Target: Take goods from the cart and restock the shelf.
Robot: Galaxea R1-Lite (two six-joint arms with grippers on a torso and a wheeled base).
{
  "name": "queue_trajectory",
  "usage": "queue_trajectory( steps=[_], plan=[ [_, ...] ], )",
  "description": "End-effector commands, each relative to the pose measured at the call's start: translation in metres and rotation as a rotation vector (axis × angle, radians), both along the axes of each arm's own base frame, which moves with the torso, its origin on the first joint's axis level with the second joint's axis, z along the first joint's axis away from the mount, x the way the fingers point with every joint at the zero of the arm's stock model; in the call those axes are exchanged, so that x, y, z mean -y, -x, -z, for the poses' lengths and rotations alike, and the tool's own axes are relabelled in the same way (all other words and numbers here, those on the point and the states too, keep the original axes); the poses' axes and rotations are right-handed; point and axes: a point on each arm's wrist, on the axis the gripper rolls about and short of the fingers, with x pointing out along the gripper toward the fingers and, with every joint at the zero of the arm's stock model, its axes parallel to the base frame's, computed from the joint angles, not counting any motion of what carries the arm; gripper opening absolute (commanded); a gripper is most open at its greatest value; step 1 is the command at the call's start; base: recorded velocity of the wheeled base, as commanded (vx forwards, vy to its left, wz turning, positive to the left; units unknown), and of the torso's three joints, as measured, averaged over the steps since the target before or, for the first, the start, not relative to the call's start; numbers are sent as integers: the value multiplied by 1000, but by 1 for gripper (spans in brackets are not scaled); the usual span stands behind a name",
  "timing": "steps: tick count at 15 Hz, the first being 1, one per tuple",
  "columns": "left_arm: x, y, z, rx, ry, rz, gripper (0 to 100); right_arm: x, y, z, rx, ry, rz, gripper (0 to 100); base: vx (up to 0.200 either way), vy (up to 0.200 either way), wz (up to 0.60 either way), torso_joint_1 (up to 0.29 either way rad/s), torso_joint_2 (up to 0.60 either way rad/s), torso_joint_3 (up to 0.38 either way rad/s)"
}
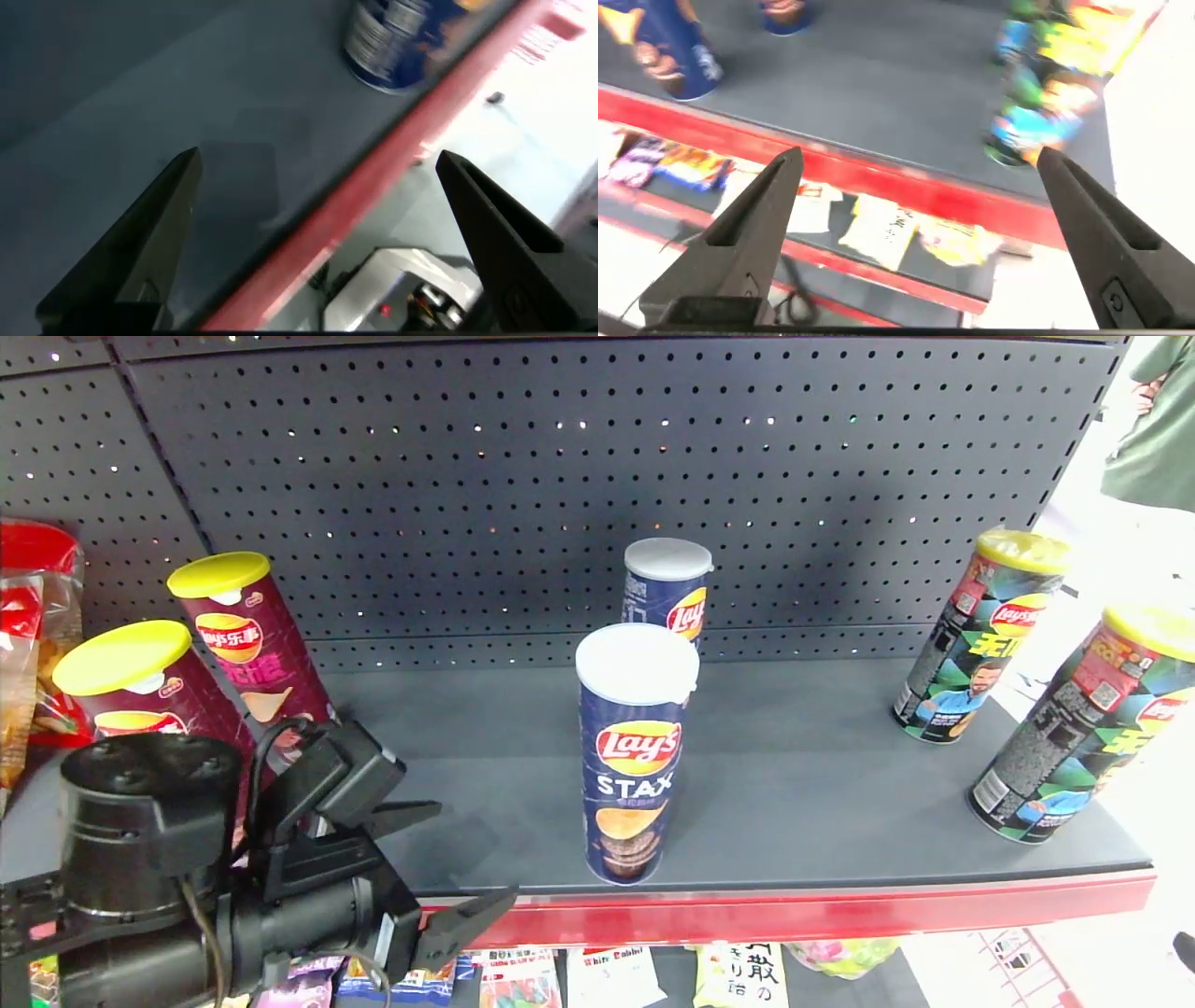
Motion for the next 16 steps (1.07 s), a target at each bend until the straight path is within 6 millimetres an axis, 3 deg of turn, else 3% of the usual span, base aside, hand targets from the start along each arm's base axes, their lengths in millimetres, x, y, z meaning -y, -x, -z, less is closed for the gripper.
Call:
queue_trajectory(
  steps=[1, 5, 16],
  plan=[
    [15, -24, 5, -12, -34, -47, 100, 7, 17, 2, 82, -33, 41, 100, 0, 0, 0, 0, 0, 0],
    [26, -42, 8, -17, -46, -56, 100, 7, 18, 4, 85, -36, 52, 100, 0, 0, 0, 0, 0, 0],
    [42, -60, 11, -22, -46, -33, 100, 7, 17, 8, 71, -33, 53, 100, 0, 0, 0, 0, 0, 0]
  ],
)
